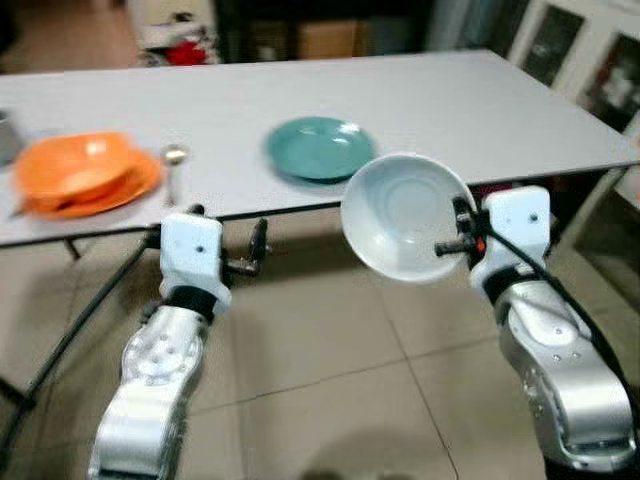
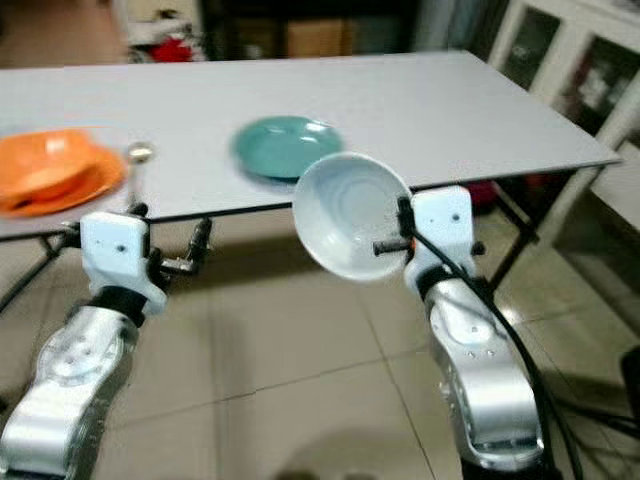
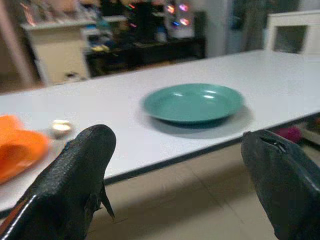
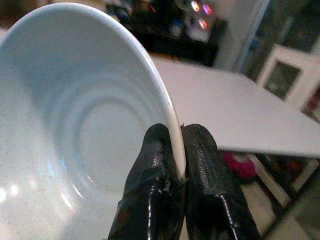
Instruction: Setting the table
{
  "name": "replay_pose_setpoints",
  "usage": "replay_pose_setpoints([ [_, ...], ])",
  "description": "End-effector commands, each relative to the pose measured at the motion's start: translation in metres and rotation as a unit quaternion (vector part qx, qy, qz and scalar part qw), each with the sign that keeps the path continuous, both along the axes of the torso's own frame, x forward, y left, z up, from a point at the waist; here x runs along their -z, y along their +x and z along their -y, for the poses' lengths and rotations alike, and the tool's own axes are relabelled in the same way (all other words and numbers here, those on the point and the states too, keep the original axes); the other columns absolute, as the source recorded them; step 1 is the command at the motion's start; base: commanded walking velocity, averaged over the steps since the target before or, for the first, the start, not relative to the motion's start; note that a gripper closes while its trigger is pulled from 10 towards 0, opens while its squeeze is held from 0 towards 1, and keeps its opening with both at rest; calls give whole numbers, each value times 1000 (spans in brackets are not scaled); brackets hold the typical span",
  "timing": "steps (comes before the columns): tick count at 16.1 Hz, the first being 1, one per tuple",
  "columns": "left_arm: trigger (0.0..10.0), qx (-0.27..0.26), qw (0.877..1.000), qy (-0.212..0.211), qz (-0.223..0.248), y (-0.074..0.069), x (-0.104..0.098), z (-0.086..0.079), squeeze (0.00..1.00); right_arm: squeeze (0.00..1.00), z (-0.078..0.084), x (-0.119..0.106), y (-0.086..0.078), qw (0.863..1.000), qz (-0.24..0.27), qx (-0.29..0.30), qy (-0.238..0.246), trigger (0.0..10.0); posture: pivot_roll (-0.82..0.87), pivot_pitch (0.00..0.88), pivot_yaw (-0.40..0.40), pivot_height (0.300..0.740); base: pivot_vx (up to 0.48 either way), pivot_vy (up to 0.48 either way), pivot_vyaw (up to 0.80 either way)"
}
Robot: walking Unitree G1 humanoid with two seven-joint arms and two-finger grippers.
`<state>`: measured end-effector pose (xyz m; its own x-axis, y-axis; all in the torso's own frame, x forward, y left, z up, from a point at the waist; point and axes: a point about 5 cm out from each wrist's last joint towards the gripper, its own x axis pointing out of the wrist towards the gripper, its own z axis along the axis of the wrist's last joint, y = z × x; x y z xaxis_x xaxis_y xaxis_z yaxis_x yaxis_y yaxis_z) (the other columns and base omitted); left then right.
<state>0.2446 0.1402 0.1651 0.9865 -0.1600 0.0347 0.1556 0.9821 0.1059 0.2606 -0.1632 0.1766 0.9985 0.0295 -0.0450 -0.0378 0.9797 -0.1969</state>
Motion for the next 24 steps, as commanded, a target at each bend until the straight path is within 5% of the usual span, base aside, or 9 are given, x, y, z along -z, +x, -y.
replay_pose_setpoints([
  [1, 10000, -14, 1000, 10, 2, -1, 1, -11, 0, 0, -3, -13, 3, 999, 35, -8, 9, 10000, 34, 0, -20, 740, 319, 0, 0],
  [9, 10000, -23, 1000, 11, 15, -1, -1, -12, 0, 0, -2, -20, 18, 998, 49, -35, 36, 10000, 42, 0, -31, 740, 327, 0, 0],
  [24, 10000, -6, 999, 21, 26, 3, -1, -13, 0, 0, 2, -13, 16, 997, 42, -46, 55, 10000, 45, 0, -20, 740, 353, 0, 0],
])
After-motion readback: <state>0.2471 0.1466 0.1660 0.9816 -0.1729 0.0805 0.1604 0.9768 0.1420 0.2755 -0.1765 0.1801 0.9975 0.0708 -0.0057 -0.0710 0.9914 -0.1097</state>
